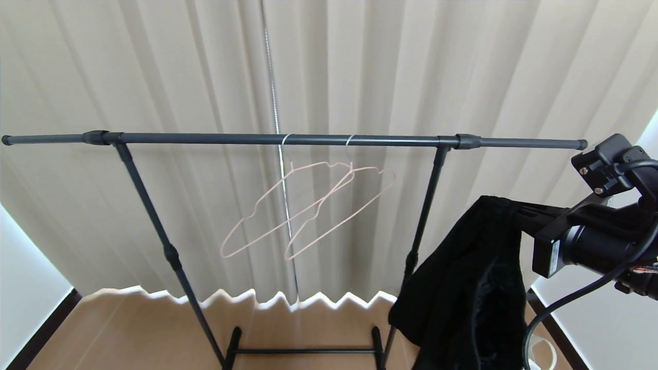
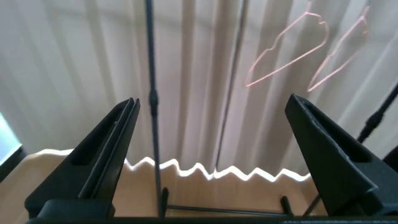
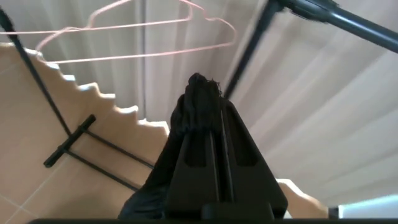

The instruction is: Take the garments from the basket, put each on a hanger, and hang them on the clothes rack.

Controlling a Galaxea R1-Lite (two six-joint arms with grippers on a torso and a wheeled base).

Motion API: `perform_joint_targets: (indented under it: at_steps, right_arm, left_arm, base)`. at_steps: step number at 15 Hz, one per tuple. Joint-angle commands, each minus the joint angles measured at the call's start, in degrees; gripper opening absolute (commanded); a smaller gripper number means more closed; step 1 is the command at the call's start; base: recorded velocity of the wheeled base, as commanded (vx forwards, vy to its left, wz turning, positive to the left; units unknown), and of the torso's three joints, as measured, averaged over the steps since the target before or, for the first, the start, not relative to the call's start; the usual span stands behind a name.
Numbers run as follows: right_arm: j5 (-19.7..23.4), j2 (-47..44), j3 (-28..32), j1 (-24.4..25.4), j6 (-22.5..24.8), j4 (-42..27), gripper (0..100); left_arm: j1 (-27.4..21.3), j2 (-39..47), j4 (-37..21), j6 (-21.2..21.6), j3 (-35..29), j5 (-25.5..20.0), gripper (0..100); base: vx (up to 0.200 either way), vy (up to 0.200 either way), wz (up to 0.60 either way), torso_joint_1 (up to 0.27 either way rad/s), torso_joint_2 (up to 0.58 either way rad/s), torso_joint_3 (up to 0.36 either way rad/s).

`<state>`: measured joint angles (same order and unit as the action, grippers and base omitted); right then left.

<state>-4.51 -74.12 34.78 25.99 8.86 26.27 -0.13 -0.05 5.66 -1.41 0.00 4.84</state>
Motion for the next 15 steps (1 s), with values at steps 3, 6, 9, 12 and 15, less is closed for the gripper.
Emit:
perform_joint_targets:
  at_steps: [3,6,9,12,15]
  right_arm:
    - [-0.06,-0.06,0.11,0.03,0.01,0.10,0]
    - [0.03,0.03,0.11,0.03,-0.07,0.18,0]
    - [0.03,0.03,0.11,0.03,0.01,0.18,0]
    - [0.03,0.11,0.20,0.03,0.01,0.18,0]
    - [-0.06,0.11,-0.06,0.29,0.19,0.10,0]
  left_arm:
    - [-0.04,0.05,-0.03,-0.08,0.00,-0.01,100]
    - [-0.04,0.05,-0.03,-0.08,0.00,-0.01,100]
    - [-0.04,0.05,-0.03,0.01,0.00,-0.09,100]
    - [-0.04,0.05,-0.03,0.01,0.00,-0.09,100]
    - [-0.04,0.05,-0.03,0.01,0.00,-0.09,100]
  base:
    - [-0.200,0.000,0.00,0.004,0.01,-0.005]
    - [0.000,0.200,0.00,-0.002,0.00,0.002]
    - [0.000,0.200,0.00,0.004,0.00,0.002]
    - [0.000,0.200,0.00,0.007,0.00,0.001]
    - [0.000,0.067,0.00,0.002,0.00,0.001]
